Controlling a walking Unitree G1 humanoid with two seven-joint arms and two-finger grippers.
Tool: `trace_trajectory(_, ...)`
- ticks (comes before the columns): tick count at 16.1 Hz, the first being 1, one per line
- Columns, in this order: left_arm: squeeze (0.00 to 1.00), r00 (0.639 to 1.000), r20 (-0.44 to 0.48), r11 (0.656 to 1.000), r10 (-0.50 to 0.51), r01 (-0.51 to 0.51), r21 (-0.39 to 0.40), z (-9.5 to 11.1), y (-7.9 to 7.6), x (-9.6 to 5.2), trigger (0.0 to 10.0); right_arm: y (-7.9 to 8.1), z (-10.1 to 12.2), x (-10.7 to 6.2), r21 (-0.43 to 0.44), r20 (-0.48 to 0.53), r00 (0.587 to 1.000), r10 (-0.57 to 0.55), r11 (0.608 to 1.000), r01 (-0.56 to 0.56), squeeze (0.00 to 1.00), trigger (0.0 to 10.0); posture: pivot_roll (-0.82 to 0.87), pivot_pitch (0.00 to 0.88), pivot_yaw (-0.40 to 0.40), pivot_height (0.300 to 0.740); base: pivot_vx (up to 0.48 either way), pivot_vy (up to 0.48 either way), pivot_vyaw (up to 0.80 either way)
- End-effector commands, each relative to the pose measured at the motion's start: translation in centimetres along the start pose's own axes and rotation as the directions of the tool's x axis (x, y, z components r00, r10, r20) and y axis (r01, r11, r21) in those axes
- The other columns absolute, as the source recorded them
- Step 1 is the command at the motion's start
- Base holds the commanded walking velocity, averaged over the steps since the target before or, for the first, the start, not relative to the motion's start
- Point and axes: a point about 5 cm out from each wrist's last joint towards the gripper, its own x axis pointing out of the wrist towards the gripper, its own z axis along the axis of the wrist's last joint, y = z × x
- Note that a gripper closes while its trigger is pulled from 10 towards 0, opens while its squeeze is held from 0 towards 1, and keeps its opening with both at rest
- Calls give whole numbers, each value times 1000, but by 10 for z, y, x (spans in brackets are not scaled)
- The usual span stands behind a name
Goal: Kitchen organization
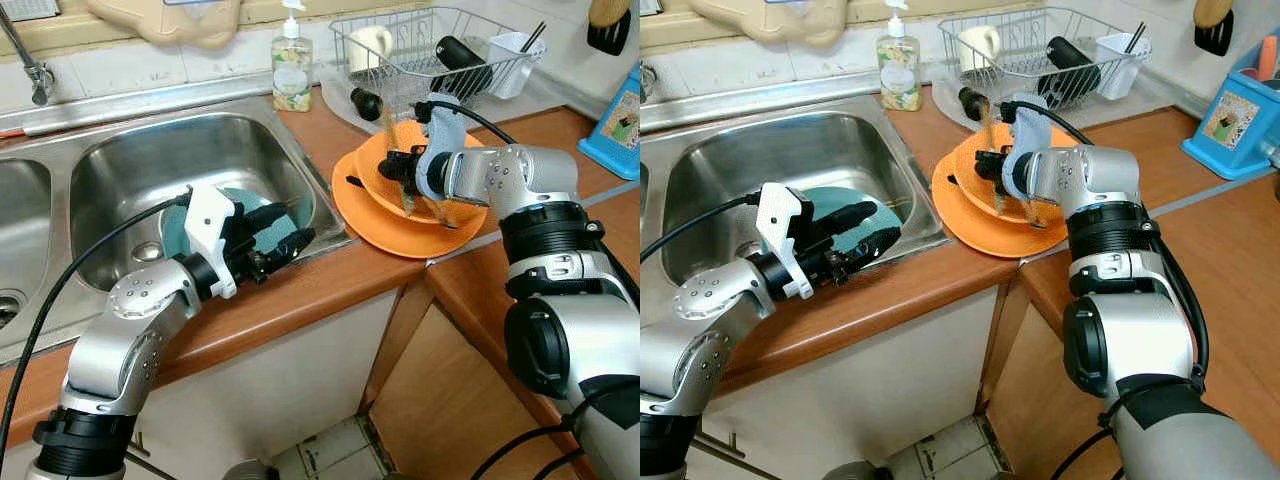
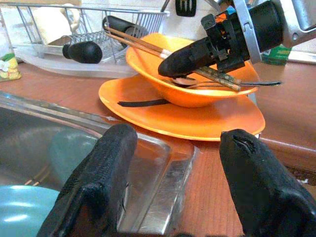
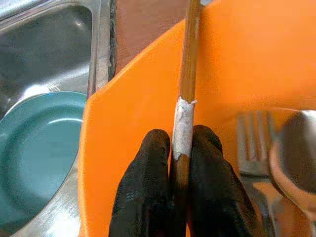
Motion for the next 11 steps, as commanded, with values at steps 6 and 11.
trace_trajectory(6, 0, 1000, -5, 1000, -4, 4, 15, 2, 0, 0, 10000, -4, 28, -19, 33, 117, 993, -3, 999, -1, 0, 0, -93, 0, 30, 740, 0, 0, 0)
trace_trajectory(11, 0, 1000, 20, 1000, -9, 9, 7, 7, 2, 3, 10000, 1, 47, -45, 17, 264, 959, 100, 994, -108, 0, 0, -93, 0, 30, 740, 0, 0, 0)
